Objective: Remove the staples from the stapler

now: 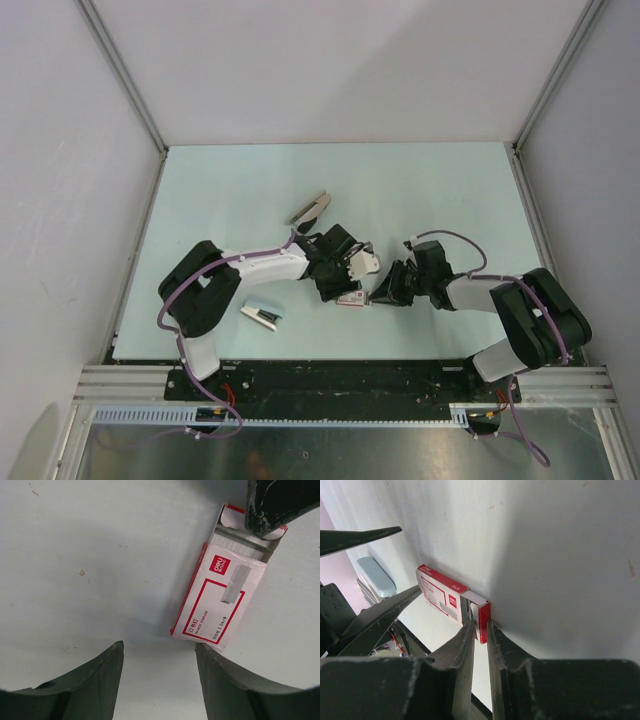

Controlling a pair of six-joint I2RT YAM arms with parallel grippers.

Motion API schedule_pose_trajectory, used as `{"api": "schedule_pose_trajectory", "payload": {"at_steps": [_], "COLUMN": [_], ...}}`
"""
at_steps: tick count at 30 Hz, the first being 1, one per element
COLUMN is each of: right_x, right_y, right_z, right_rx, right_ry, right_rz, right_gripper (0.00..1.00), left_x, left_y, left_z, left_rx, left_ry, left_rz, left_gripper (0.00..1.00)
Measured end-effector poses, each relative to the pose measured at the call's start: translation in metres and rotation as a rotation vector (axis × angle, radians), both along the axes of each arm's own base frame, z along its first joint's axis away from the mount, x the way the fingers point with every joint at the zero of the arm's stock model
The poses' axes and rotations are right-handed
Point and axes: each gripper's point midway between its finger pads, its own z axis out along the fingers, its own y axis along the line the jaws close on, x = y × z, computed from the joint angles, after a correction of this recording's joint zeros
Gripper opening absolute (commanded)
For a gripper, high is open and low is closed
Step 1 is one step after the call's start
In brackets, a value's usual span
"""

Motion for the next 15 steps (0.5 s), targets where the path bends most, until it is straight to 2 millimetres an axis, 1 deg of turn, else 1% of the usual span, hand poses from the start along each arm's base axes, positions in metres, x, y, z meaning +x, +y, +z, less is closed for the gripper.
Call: {"api": "schedule_pose_trajectory", "payload": {"at_steps": [9, 15], "right_x": [0.002, 0.002], "right_y": [0.012, 0.015], "right_z": [0.002, 0.003], "right_rx": [0.011, 0.018], "right_ry": [-0.015, -0.022], "right_rz": [0.035, 0.045], "right_gripper": [0.28, 0.31], "left_x": [0.0, -0.001], "left_y": [0.0, -0.001], "left_z": [0.0, 0.0], "left_rx": [0.005, 0.008], "left_ry": [-0.006, -0.01], "left_rz": [-0.002, -0.003], "left_gripper": [0.65, 0.64]}}
